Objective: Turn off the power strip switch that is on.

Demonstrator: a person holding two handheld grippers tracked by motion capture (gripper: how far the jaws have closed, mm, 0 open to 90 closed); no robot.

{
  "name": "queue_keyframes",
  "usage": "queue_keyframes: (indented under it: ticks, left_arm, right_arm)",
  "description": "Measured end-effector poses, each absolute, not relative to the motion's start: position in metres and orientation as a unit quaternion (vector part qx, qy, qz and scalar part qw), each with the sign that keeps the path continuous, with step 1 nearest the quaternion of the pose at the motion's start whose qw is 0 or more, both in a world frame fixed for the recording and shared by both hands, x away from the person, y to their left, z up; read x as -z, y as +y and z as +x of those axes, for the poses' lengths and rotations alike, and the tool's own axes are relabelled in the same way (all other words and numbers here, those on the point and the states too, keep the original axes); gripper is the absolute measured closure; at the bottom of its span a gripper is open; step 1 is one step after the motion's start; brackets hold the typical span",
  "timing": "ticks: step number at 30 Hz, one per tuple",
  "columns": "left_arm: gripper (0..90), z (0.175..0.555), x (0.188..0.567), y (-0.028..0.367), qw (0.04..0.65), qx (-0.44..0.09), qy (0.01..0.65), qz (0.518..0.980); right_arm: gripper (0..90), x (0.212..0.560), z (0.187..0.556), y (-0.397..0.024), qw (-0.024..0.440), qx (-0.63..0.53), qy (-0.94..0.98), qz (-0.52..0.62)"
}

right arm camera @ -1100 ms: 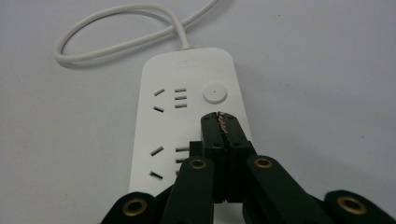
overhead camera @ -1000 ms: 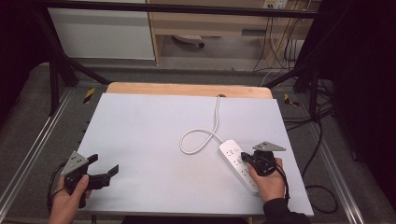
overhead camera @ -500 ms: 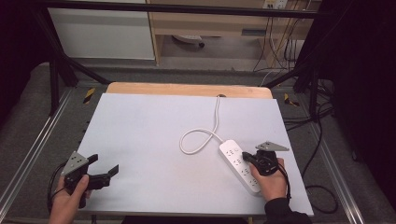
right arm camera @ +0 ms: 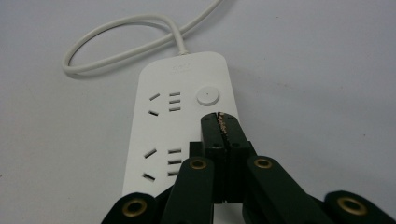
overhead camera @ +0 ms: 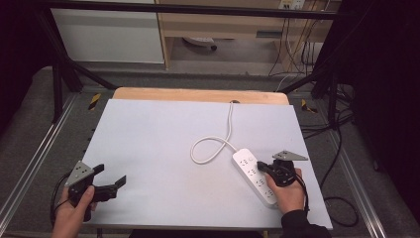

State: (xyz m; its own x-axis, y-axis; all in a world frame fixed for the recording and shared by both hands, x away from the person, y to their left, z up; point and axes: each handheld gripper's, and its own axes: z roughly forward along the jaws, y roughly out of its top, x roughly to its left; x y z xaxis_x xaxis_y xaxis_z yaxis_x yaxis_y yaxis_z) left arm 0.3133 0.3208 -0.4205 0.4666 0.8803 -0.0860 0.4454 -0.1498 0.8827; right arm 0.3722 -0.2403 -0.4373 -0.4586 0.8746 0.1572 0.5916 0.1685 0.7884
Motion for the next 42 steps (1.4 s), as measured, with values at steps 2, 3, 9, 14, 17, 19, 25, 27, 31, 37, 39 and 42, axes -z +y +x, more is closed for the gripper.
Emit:
queue_keyframes:
  ticks: [2, 3, 9, 14, 17, 19, 25, 27, 31, 37, 39, 42]
  left_arm:
    - [5.7, 0.3134, 0.4205, 0.3209, 0.462, -0.235, 0.46, 0.721]
    - [5.7, 0.3134, 0.4205, 0.3209, 0.462, -0.235, 0.46, 0.721]
    - [5.7, 0.3133, 0.4204, 0.3204, 0.461, -0.236, 0.459, 0.722]
    - [5.7, 0.3134, 0.4206, 0.321, 0.461, -0.235, 0.461, 0.721]
    - [5.7, 0.3136, 0.4208, 0.321, 0.461, -0.235, 0.46, 0.721]
    - [5.7, 0.3136, 0.4208, 0.321, 0.461, -0.235, 0.461, 0.721]
    - [5.7, 0.3134, 0.4208, 0.321, 0.461, -0.235, 0.461, 0.721]
    - [5.7, 0.3133, 0.4208, 0.3208, 0.46, -0.235, 0.461, 0.722]
    - [5.7, 0.3143, 0.4214, 0.3206, 0.459, -0.235, 0.461, 0.722]
    - [5.7, 0.3143, 0.4213, 0.3223, 0.46, -0.234, 0.463, 0.72]
    - [5.7, 0.314, 0.4212, 0.3222, 0.459, -0.235, 0.464, 0.72]
    - [5.7, 0.3134, 0.4207, 0.3215, 0.46, -0.236, 0.462, 0.721]
  right_arm:
    - [90.0, 0.4373, 0.3721, -0.2402, 0.17, -0.416, 0.745, 0.492]
    - [90.0, 0.4373, 0.372, -0.2401, 0.17, -0.416, 0.745, 0.492]
    - [90.0, 0.4373, 0.3716, -0.2398, 0.172, -0.416, 0.746, 0.491]
    - [90.0, 0.4378, 0.3723, -0.2406, 0.172, -0.417, 0.744, 0.493]
    - [90.0, 0.4377, 0.3725, -0.2409, 0.17, -0.417, 0.744, 0.494]
    - [90.0, 0.4378, 0.3729, -0.2416, 0.167, -0.419, 0.743, 0.495]
    - [90.0, 0.438, 0.3724, -0.2401, 0.172, -0.41, 0.749, 0.491]
    - [90.0, 0.438, 0.3723, -0.2401, 0.172, -0.41, 0.749, 0.491]
    - [90.0, 0.4379, 0.3716, -0.239, 0.177, -0.409, 0.749, 0.49]
    - [90.0, 0.4378, 0.3719, -0.2396, 0.176, -0.41, 0.749, 0.489]
    - [90.0, 0.4378, 0.372, -0.24, 0.174, -0.411, 0.749, 0.489]
    - [90.0, 0.438, 0.3726, -0.2427, 0.165, -0.417, 0.744, 0.494]
